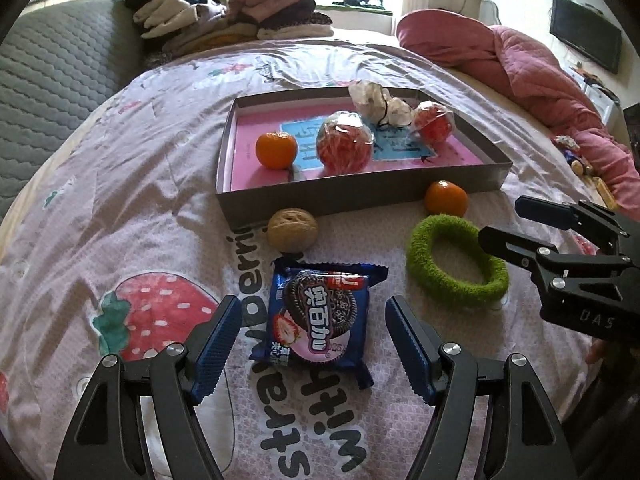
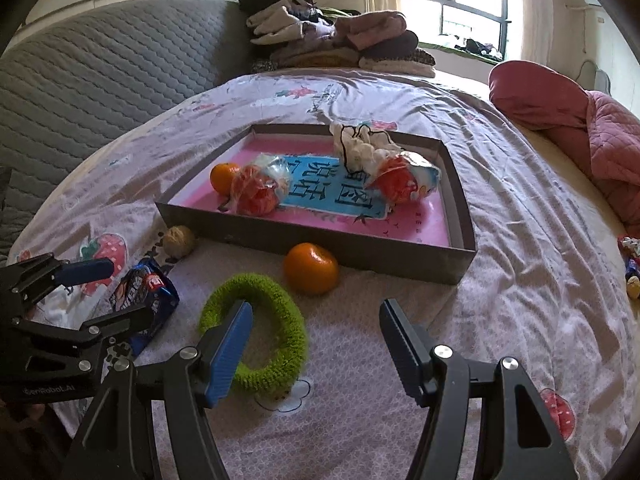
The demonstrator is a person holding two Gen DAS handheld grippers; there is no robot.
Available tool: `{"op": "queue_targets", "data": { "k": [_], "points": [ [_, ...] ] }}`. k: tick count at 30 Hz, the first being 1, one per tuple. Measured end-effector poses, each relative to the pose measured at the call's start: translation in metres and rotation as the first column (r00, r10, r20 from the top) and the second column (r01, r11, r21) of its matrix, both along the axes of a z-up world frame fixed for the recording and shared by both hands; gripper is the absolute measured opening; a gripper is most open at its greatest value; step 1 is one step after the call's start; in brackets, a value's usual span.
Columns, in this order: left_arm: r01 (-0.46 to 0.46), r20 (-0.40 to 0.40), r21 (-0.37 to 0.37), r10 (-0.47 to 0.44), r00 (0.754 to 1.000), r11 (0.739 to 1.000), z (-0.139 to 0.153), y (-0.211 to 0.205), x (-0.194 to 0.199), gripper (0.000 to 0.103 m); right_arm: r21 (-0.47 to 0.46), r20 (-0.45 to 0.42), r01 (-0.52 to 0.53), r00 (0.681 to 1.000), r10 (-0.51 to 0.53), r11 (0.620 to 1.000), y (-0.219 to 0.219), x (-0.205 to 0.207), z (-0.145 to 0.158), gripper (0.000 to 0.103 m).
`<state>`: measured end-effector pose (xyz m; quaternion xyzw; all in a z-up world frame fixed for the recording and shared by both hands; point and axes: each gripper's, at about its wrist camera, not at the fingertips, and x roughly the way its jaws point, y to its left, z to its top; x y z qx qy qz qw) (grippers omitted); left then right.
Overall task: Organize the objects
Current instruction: 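Move the left tool to the blue cookie pack while the right tool approaches the green fuzzy ring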
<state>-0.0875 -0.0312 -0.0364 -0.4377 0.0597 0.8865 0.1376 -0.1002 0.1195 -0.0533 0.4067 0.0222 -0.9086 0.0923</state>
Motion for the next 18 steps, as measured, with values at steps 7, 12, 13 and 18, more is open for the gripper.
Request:
{"op": "queue_targets", "data": {
  "k": [7,12,13,18],
  "points": [
    [-0.01,0.016,-0.003,0.01,1.0,1.0,-0.007,-0.002,-0.004,0.075,0.004,0.031,-0.008,1.0,0.008,1.0,-0.003,-0.003,-0.01,0.065],
    [-0.021,0.023,-0.006,0.021,1.0,1.0,-0.011,-0.004,-0.007,0.075,0.005,0.036,0.0,0.999,0.0,1.0,-0.002,-0.004,-0.014,0.065],
    [-0.021,0.026,-0.002,0.021,0.999,1.0,-0.012,-0.004,-0.008,0.075,0.006,0.04,-0.003,0.999,0.003,1.0,-0.003,-0.004,-0.016,0.065],
    [-0.018,0.033,-0.008,0.018,0.999,1.0,-0.015,-0.003,-0.01,0.075,0.008,0.053,0.0,0.999,-0.001,1.0,-0.004,-0.007,-0.021,0.065]
  ]
}}
